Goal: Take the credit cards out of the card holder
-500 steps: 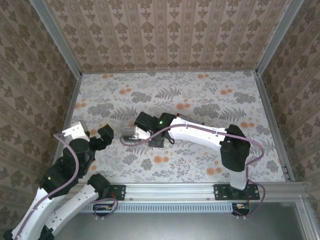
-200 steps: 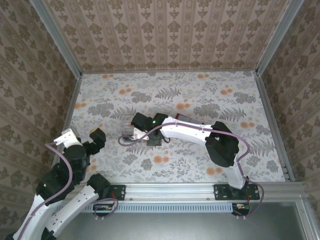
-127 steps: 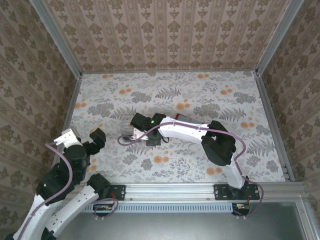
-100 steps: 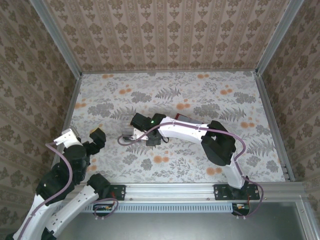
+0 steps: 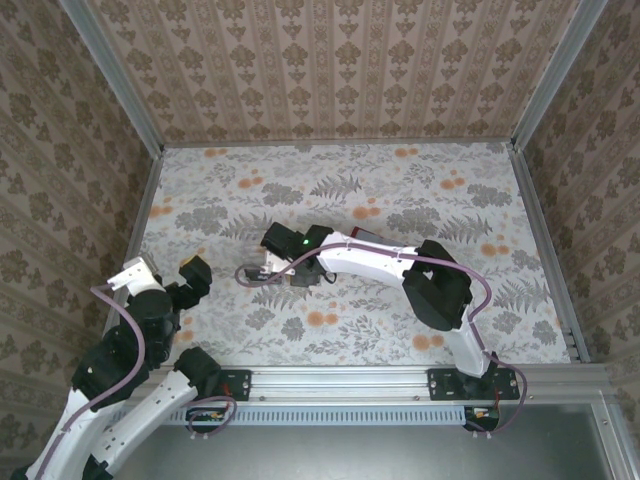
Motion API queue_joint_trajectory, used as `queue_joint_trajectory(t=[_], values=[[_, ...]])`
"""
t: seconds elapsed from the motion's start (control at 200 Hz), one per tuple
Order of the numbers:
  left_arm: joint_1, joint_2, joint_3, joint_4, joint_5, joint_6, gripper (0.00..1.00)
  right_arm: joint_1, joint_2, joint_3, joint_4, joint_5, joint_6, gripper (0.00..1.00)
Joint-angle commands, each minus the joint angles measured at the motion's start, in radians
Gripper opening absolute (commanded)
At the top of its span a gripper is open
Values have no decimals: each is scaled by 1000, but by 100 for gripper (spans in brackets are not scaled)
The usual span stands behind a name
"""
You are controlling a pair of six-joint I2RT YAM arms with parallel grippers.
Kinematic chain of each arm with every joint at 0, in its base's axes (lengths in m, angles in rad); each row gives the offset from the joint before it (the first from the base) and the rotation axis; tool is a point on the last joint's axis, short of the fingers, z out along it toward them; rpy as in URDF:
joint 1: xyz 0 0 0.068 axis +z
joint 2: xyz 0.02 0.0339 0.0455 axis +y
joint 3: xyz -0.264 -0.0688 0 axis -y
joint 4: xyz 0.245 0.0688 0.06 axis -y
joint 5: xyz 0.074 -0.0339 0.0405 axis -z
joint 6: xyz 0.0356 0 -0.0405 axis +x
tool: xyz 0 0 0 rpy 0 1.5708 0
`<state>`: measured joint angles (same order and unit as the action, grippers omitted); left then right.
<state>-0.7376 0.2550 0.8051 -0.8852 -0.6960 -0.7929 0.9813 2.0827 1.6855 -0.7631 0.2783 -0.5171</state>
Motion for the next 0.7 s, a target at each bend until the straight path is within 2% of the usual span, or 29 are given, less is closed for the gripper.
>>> queue_joint_trajectory(t=[0.0,0.385,0.695], values=[[7,2,-5,16,-8,13,100,-7,-2,-20,18,41,18,30],[6,17,-7,24,4,22,100,-15,-41,-51,67,58,47,31],[8,119,6,56,56,45,100,-16,-273,-196,234,14,176,39]])
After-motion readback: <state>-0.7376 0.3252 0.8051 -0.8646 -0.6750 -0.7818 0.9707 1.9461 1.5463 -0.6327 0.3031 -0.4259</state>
